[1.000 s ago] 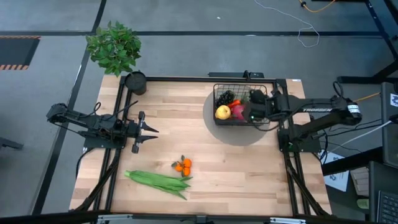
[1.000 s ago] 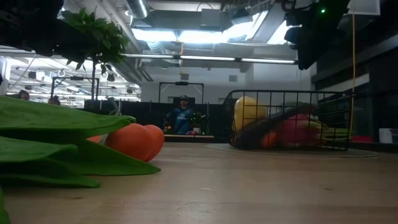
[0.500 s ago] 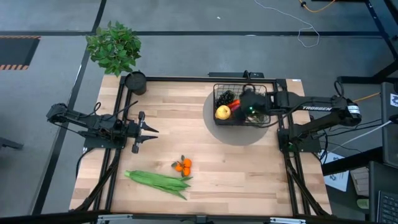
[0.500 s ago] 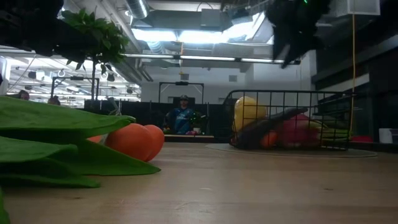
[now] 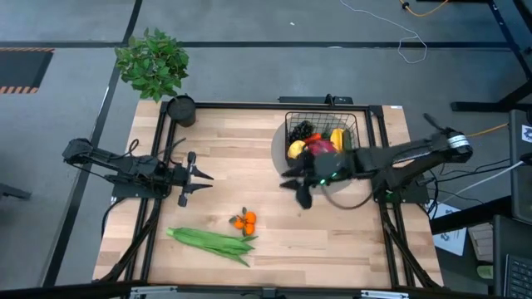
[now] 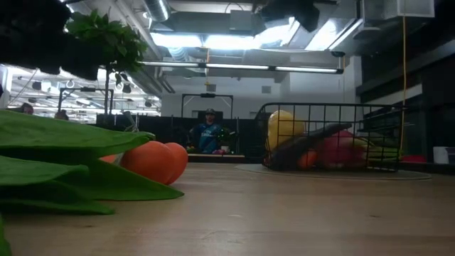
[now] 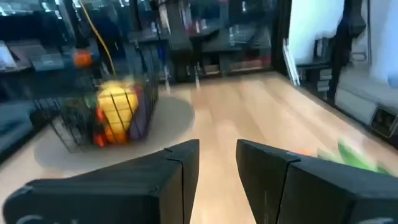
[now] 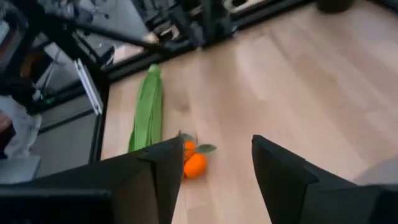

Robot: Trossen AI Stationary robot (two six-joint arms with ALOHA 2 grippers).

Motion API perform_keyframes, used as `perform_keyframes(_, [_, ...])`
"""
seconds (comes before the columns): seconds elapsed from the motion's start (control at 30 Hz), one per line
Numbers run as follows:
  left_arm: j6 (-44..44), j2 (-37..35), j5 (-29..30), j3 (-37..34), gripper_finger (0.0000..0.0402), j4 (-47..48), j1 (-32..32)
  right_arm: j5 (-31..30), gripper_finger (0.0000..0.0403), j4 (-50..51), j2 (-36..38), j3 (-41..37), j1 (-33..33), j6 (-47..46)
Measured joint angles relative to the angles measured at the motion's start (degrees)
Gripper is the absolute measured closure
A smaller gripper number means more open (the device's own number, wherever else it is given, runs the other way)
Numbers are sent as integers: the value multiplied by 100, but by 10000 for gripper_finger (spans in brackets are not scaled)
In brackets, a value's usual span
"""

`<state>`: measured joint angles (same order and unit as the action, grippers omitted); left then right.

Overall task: Build produce basket
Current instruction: Put the tangerines into the wire basket

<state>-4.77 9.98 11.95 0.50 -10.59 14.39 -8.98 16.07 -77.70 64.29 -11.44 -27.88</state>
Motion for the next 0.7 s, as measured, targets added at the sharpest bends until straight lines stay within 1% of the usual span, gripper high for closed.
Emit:
perform_keyframes(0.17, [4, 0, -29, -1, 304, 16, -2, 6, 227, -726, -989, -7, -252, 160])
perform_keyframes(0.23, [4, 2, -27, -1, 304, 50, -2, 7, 227, -1226, -1458, -7, -297, 318])
perform_keyframes(0.37, [15, 2, 163, -1, 304, 133, -2, 152, 227, -2011, -2448, 148, -313, 728])
perform_keyframes(0.53, [14, 2, 249, -1, 304, 156, -2, 152, 227, -2101, -3436, 847, -313, 929])
perform_keyframes(0.7, [15, 1, 257, -1, 304, 221, -2, 152, 227, -1938, -4022, 1511, -354, 858])
